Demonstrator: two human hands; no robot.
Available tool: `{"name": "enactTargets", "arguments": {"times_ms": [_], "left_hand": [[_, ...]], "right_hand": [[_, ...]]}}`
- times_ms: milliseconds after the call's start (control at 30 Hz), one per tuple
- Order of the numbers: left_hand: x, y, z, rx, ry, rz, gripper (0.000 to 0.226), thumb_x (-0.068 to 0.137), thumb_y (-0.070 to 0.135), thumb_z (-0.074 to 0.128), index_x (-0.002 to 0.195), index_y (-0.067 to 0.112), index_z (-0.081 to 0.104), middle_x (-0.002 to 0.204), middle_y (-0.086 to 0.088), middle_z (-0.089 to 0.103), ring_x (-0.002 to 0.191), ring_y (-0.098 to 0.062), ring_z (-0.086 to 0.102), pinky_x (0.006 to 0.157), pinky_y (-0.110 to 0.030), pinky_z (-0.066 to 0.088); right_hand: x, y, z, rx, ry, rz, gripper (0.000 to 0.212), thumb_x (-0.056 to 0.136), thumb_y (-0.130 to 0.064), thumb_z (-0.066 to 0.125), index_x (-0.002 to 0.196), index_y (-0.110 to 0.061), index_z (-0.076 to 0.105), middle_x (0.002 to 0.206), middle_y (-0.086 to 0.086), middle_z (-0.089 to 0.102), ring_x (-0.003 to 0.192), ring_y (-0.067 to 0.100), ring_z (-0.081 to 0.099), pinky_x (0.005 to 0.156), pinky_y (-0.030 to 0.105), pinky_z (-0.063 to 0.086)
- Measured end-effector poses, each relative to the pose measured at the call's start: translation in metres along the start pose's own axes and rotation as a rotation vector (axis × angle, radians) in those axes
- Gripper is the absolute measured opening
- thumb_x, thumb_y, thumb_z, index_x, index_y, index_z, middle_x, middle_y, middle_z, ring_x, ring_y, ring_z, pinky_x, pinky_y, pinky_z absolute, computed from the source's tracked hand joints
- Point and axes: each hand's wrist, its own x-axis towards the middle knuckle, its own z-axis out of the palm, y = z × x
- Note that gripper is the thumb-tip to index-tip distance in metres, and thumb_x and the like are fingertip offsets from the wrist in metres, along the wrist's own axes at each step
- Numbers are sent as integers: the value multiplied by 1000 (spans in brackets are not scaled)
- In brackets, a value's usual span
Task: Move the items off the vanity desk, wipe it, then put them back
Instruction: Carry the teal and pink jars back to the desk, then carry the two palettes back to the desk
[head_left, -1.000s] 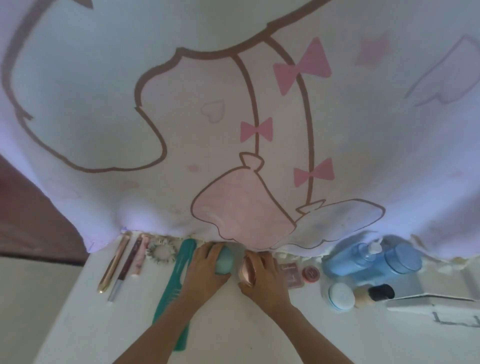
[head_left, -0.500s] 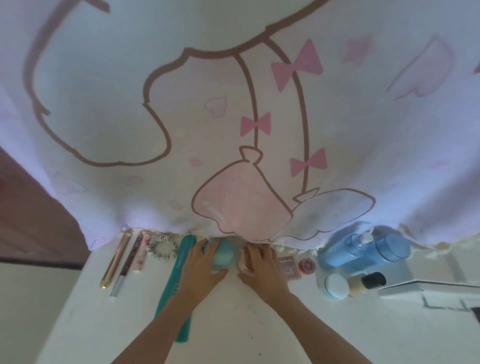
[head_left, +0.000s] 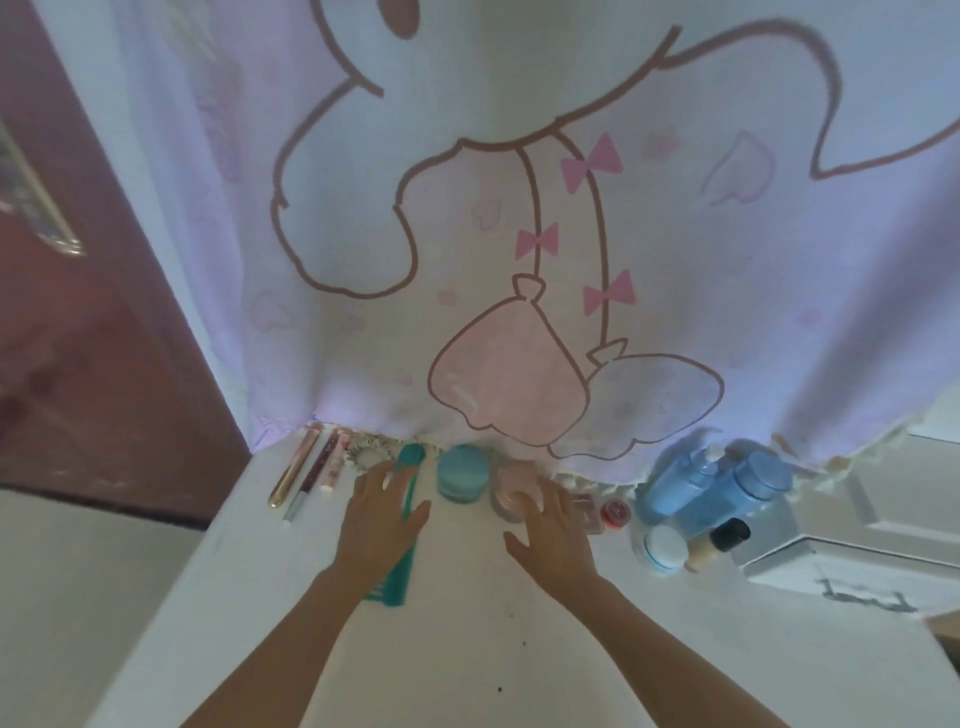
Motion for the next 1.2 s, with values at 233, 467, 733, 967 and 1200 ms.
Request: {"name": "enactTargets", "arguments": {"times_ms": [233, 467, 733, 967, 1200], "left_hand": [[-63, -15, -26, 104, 244, -162, 53, 79, 47, 45, 110, 7, 64, 115, -19, 59, 106, -40, 55, 80, -45, 50], [-190, -5, -16, 59, 442, -586, 39, 85, 27, 61, 120, 8, 58, 130, -16, 49, 120, -35, 41, 95, -44, 39], [-341, -2, -42, 180, 714, -793, 37, 82, 31, 58, 105, 3, 66, 111, -24, 59, 103, -46, 54, 83, -50, 48], [-486, 1, -100, 220, 1040, -1020, 39, 85, 22, 62, 121, 7, 57, 130, -18, 48, 121, -37, 40, 99, -45, 36], [-669, -2, -167, 371, 1211, -1143, 38, 85, 20, 61, 121, 7, 56, 131, -18, 47, 123, -35, 38, 98, -44, 36]], "right_hand": [[4, -34, 4, 70, 34, -297, 58, 44, -39, 87, 94, -18, 67, 101, 14, 65, 84, 29, 68, 59, 32, 56], [-45, -67, 1, 99, -19, -713, 76, 37, -50, 86, 101, -24, 53, 97, 9, 69, 83, 19, 69, 60, 20, 54], [-101, -148, -26, 311, -80, -1021, 55, 56, -26, 86, 104, -12, 62, 113, 21, 61, 98, 36, 64, 69, 37, 56], [-196, -285, -72, 357, 2, -1437, 63, 49, -30, 89, 104, -15, 60, 108, 18, 63, 93, 32, 66, 67, 35, 56], [-348, -425, -131, 438, -39, -1739, 51, 77, -23, 71, 123, -9, 54, 134, 26, 44, 121, 39, 48, 94, 45, 44]]}}
